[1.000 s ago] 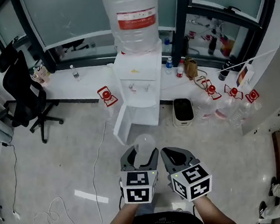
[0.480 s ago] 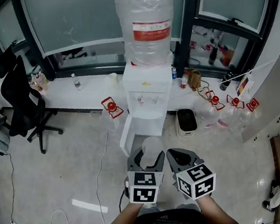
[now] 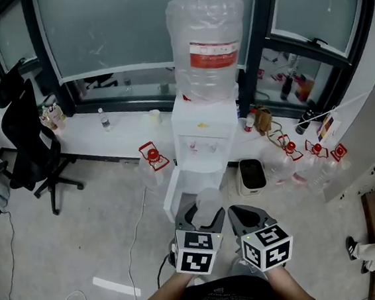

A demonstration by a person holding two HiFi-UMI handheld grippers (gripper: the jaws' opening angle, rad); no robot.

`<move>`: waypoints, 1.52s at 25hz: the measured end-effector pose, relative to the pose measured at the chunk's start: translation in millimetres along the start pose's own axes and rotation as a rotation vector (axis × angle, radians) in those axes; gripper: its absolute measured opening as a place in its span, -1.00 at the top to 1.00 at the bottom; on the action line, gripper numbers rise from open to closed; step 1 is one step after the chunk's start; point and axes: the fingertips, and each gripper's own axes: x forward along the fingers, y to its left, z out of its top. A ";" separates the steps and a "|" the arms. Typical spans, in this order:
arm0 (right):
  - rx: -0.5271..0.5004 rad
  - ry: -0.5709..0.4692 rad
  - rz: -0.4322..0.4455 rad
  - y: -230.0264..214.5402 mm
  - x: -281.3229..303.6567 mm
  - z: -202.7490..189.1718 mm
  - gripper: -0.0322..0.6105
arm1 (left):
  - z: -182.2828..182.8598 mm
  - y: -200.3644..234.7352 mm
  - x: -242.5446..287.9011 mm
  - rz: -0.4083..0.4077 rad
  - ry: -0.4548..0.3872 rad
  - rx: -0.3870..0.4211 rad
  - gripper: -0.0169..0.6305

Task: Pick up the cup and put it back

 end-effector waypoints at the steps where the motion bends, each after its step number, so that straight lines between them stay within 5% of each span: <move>1: 0.000 -0.002 0.002 0.1 2.7 0.7 0.83 | 0.1 1.8 1.8 0.000 0.001 0.003 0.13; 14: 0.004 0.011 0.068 -37.9 51.2 4.8 0.83 | -4.3 24.3 47.4 0.057 0.030 -0.001 0.13; 30: -0.095 0.107 0.244 -121.2 160.6 17.6 0.83 | -19.7 73.5 163.7 0.232 0.052 -0.134 0.13; 38: -0.149 0.169 0.326 -140.0 214.4 1.8 0.83 | -54.9 98.0 214.5 0.278 0.077 -0.180 0.13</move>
